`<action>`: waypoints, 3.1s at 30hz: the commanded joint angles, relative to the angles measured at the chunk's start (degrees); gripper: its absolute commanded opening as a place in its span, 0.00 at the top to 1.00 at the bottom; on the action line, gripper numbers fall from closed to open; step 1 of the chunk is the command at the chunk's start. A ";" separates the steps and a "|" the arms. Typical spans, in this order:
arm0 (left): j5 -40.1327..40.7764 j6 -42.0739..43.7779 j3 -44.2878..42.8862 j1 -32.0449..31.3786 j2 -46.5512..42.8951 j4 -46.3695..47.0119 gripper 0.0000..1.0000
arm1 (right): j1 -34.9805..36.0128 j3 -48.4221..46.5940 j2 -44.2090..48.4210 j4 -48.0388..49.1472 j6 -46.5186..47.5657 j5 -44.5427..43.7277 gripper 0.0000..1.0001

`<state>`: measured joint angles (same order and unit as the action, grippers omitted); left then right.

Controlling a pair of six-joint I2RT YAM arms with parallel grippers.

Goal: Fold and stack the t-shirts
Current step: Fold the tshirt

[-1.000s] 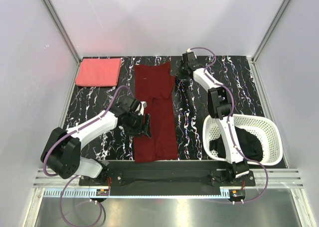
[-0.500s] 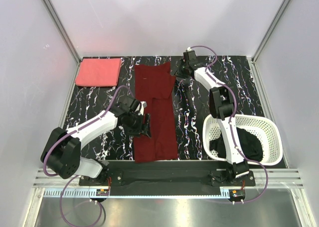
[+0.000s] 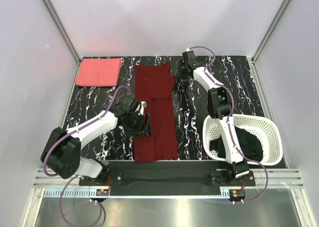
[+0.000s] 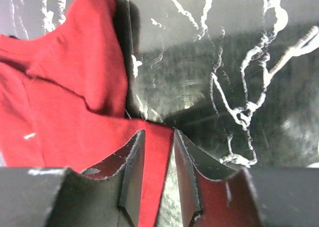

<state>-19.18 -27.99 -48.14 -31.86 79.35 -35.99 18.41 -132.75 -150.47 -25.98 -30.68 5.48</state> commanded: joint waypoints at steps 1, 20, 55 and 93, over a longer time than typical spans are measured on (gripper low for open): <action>-1.65 -0.31 0.33 0.39 0.01 1.97 0.32 | -0.05 -2.95 -2.01 -1.88 0.62 -1.08 0.63; -1.47 -0.49 2.17 1.01 -1.92 2.41 0.32 | 1.80 -6.47 -4.83 -11.80 2.28 -5.12 0.66; -3.50 -1.81 2.26 2.76 -5.52 2.68 0.32 | 5.05 -0.26 6.15 -5.51 6.86 -8.64 1.00; -3.58 -2.24 4.55 3.56 -7.98 2.41 0.31 | 12.70 -14.46 -2.98 -6.81 1.94 -2.14 1.00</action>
<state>-21.65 -30.26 -44.31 -28.67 73.17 -34.48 30.41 -143.15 -152.51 -34.15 -26.89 1.61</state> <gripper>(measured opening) 0.686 0.010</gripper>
